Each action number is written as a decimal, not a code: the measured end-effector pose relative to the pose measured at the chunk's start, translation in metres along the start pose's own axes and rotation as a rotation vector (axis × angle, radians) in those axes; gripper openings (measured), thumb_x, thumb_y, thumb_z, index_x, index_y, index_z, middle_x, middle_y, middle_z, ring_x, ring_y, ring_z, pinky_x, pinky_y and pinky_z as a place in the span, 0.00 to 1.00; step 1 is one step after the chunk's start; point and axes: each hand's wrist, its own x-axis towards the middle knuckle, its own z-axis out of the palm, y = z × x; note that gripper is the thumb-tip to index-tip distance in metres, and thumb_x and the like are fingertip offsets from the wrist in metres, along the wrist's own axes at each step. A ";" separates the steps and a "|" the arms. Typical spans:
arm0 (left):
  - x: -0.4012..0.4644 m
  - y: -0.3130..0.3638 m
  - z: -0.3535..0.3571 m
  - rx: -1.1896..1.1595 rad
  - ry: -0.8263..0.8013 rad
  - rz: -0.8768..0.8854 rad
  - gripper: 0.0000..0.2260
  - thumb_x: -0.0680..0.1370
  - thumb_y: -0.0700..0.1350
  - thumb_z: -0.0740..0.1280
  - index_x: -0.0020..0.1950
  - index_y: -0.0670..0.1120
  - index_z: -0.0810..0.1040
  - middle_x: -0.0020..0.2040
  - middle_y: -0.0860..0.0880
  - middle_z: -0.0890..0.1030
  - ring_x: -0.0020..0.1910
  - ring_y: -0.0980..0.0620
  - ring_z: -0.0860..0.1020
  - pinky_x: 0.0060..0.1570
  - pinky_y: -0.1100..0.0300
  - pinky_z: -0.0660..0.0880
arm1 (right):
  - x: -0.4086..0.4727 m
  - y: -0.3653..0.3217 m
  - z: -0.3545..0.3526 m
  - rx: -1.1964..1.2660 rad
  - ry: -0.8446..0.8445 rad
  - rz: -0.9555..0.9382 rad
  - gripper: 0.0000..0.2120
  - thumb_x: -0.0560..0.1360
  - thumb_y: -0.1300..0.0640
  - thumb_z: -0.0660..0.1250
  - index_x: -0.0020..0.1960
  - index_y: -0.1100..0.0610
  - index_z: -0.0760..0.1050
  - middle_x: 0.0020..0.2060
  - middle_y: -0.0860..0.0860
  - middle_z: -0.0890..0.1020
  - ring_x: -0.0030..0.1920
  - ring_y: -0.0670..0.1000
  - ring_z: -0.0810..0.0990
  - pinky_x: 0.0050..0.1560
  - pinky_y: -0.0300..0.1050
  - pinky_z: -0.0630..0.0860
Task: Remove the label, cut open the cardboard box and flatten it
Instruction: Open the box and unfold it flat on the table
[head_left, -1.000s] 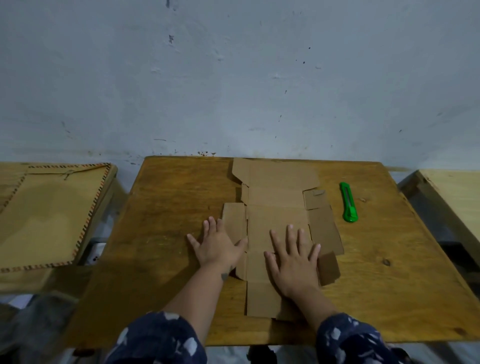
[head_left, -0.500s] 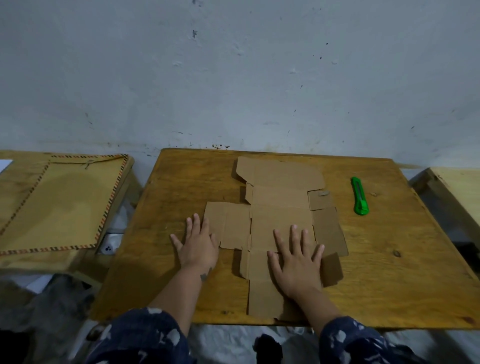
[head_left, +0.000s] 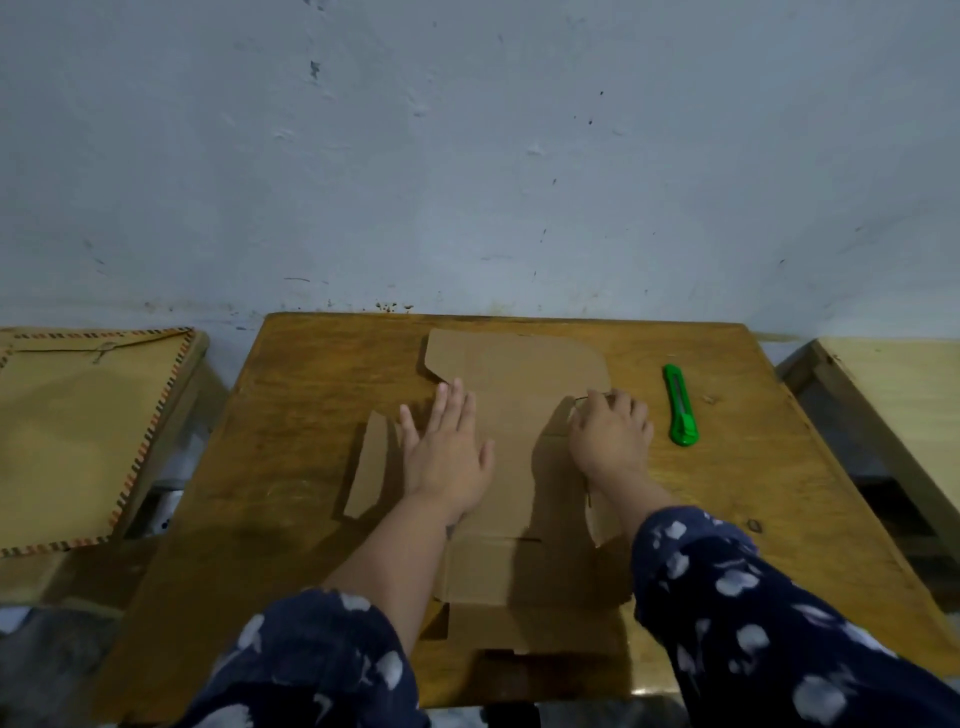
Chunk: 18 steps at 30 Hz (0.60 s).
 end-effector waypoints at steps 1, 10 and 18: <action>0.001 0.001 0.007 0.024 -0.039 -0.016 0.31 0.80 0.60 0.46 0.78 0.48 0.40 0.78 0.48 0.37 0.76 0.50 0.36 0.71 0.39 0.35 | 0.011 0.001 -0.001 0.005 -0.015 0.026 0.21 0.80 0.51 0.53 0.72 0.55 0.63 0.71 0.58 0.64 0.69 0.61 0.60 0.66 0.57 0.60; -0.010 -0.032 0.049 0.067 -0.098 -0.107 0.41 0.72 0.72 0.36 0.75 0.46 0.32 0.76 0.48 0.32 0.74 0.50 0.31 0.71 0.41 0.32 | 0.076 -0.001 0.016 0.320 -0.079 0.289 0.21 0.79 0.51 0.59 0.69 0.61 0.65 0.65 0.60 0.72 0.64 0.61 0.71 0.63 0.56 0.67; -0.001 -0.031 0.053 0.094 -0.037 -0.146 0.41 0.71 0.73 0.36 0.75 0.48 0.34 0.77 0.50 0.35 0.75 0.51 0.33 0.71 0.42 0.34 | 0.117 -0.004 0.007 0.787 -0.100 0.424 0.15 0.77 0.53 0.65 0.61 0.59 0.76 0.53 0.57 0.82 0.51 0.57 0.81 0.54 0.56 0.79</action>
